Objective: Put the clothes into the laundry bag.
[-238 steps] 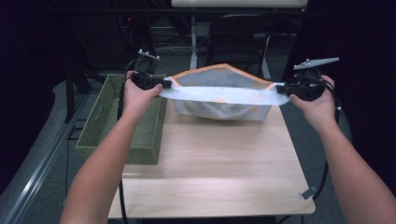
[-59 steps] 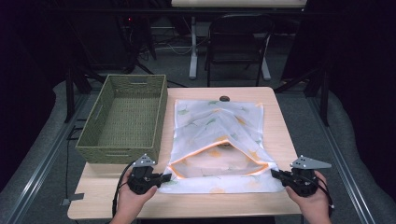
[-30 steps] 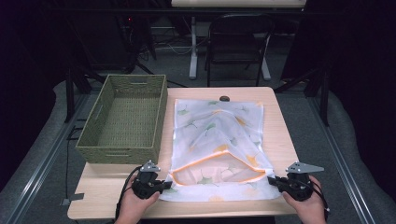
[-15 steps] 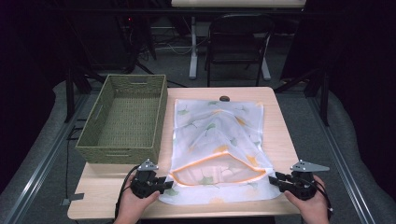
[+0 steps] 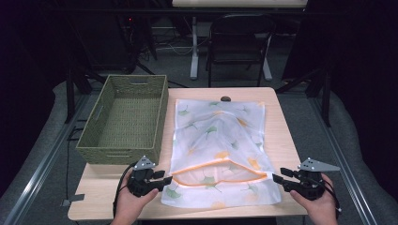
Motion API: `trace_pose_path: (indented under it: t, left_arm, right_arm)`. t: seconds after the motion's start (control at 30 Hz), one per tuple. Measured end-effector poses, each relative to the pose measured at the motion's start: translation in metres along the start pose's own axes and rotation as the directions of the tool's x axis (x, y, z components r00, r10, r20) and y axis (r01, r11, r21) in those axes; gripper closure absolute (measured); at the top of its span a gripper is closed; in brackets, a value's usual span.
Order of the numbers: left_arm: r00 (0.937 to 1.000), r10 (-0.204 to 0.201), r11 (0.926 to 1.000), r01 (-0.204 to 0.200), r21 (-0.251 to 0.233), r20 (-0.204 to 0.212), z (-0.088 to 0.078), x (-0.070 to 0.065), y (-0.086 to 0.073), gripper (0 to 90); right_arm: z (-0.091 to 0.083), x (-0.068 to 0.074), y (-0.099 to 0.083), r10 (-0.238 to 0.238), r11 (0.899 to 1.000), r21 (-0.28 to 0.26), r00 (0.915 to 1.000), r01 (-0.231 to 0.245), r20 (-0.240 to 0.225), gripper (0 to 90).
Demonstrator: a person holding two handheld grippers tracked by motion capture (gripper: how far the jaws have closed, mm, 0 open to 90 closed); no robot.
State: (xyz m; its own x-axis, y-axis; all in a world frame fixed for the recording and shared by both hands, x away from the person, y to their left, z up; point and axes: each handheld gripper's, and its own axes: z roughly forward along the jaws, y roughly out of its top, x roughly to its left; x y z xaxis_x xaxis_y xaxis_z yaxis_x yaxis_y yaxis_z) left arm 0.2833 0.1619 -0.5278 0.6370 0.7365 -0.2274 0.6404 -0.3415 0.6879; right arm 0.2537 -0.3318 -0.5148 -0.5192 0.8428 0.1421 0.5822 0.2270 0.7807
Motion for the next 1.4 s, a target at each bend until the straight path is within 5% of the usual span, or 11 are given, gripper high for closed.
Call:
trace_pose_path:
  t: [0.33, 0.5, 0.6, 0.97, 1.1, 1.4]
  left_arm:
    - [0.9974, 0.015, 0.9998, -0.013, -0.018, 0.071, 0.004, -0.012, 0.027, 55.0]
    - [0.9941, 0.063, 0.9979, -0.062, -0.019, 0.087, 0.012, -0.023, 0.039, 53.0]
    - [0.9914, 0.044, 0.9989, -0.041, -0.022, 0.123, 0.019, -0.025, 0.043, 51.9]
    - [0.9927, 0.02, 0.9997, -0.018, -0.015, 0.119, 0.033, -0.019, 0.052, 51.3]
    - [0.993, 0.015, 0.9999, -0.014, -0.006, 0.118, 0.037, -0.016, 0.053, 51.6]
    - [0.9909, 0.018, 0.9998, -0.018, 0.003, 0.133, 0.047, -0.014, 0.051, 52.1]
  right_arm:
    - [0.018, 0.025, 0.026, -0.092, 0.995, 0.022, 0.9945, 0.093, -0.051, 53.6]
    - [0.038, 0.039, 0.034, -0.165, 0.985, 0.039, 0.9845, 0.167, -0.058, 52.1]
    - [0.049, 0.045, 0.038, -0.191, 0.98, 0.05, 0.9791, 0.195, -0.07, 51.1]
    - [0.082, 0.057, 0.042, -0.28, 0.954, 0.096, 0.9586, 0.284, -0.052, 49.6]
    - [0.089, 0.059, 0.04, -0.299, 0.947, 0.111, 0.9533, 0.302, -0.045, 55.8]
    - [0.091, 0.057, 0.037, -0.31, 0.94, 0.128, 0.9478, 0.318, -0.074, 88.1]
